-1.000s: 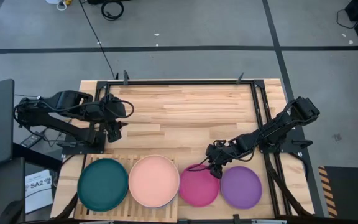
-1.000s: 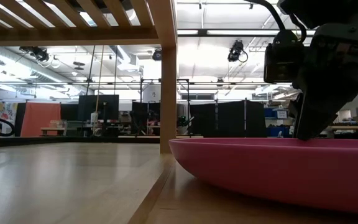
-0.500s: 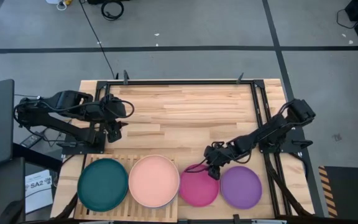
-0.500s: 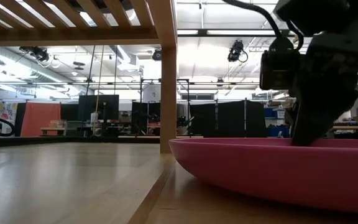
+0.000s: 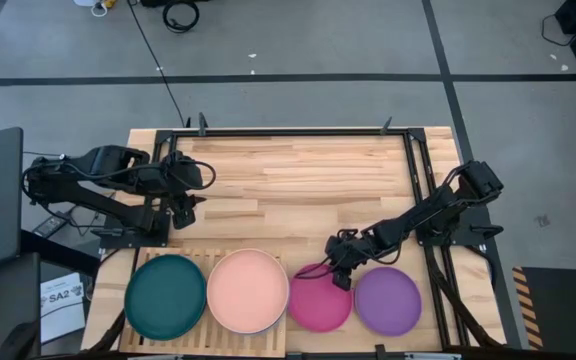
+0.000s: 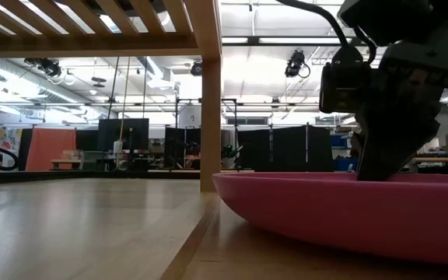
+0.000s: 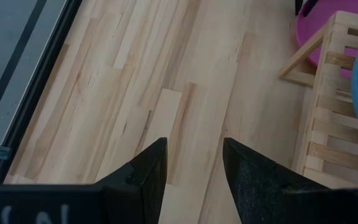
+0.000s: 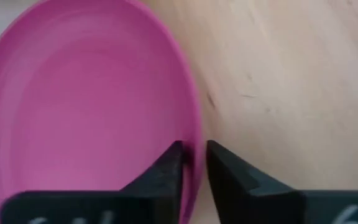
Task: Place and stack plates onto a shelf
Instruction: Stack the pink plate on top of the light orange plate on the shelf
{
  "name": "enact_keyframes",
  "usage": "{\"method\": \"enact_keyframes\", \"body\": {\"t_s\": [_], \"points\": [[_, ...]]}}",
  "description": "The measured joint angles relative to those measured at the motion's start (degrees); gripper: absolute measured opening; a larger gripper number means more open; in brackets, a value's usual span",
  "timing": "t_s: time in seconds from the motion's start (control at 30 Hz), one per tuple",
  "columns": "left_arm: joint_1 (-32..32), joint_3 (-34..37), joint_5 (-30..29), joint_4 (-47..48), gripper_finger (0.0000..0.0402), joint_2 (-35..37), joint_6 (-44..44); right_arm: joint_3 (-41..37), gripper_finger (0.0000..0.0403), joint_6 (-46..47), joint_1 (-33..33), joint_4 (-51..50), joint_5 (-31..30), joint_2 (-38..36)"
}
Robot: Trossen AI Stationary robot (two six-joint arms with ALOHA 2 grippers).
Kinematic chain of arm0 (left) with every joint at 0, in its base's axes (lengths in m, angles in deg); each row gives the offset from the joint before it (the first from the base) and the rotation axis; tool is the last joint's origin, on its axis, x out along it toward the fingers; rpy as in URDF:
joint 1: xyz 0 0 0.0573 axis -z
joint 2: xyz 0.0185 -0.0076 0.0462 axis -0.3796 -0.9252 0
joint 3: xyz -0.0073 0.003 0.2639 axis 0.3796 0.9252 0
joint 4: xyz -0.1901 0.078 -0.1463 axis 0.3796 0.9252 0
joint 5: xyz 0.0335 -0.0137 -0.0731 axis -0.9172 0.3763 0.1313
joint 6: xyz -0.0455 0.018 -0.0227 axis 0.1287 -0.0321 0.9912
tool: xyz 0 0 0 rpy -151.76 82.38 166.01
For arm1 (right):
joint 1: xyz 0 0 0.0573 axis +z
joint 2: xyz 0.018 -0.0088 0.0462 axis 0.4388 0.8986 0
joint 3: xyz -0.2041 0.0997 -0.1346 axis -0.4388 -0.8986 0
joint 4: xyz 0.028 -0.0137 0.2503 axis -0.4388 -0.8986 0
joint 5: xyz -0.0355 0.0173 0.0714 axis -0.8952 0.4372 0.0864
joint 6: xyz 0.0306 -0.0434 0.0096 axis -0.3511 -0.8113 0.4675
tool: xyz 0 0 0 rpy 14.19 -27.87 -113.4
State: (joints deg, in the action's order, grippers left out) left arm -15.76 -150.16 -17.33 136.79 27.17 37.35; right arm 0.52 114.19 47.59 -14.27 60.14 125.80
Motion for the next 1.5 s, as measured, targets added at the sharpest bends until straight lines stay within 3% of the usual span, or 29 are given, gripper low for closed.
{"method": "enact_keyframes", "body": {"t_s": [0.17, 0.5, 0.77, 0.97, 1.2, 1.5], "points": [[0.00, 0.00, 0.00, 0.00, 0.0162, -0.01, -0.02, 0.15, 0.0017, -0.02, -0.27, 0.57, 0.40, -0.01], [0.02, 0.00, 0.00, 0.00, 0.0162, 0.00, -0.04, 0.09, 0.0020, -2.41, -4.50, -0.81, 0.23, -3.08], [0.00, 0.00, 0.00, 0.00, 0.0162, -0.01, -0.07, 0.00, 0.0017, -9.46, -12.42, -9.58, -0.72, -10.70], [0.00, 0.00, 0.00, -0.32, 0.0162, 0.00, -0.13, 0.00, 0.0018, -17.37, -20.59, -13.53, -5.97, -18.12], [0.00, 0.00, -0.26, -7.33, 0.0162, -0.01, -0.71, 2.57, 0.0017, -24.76, -29.67, -12.25, -16.11, -23.71], [-1.03, -0.03, -14.11, -18.18, 0.0162, -3.22, -3.84, 6.51, 0.0018, -28.35, -34.93, 2.98, -21.64, -21.54]]}}
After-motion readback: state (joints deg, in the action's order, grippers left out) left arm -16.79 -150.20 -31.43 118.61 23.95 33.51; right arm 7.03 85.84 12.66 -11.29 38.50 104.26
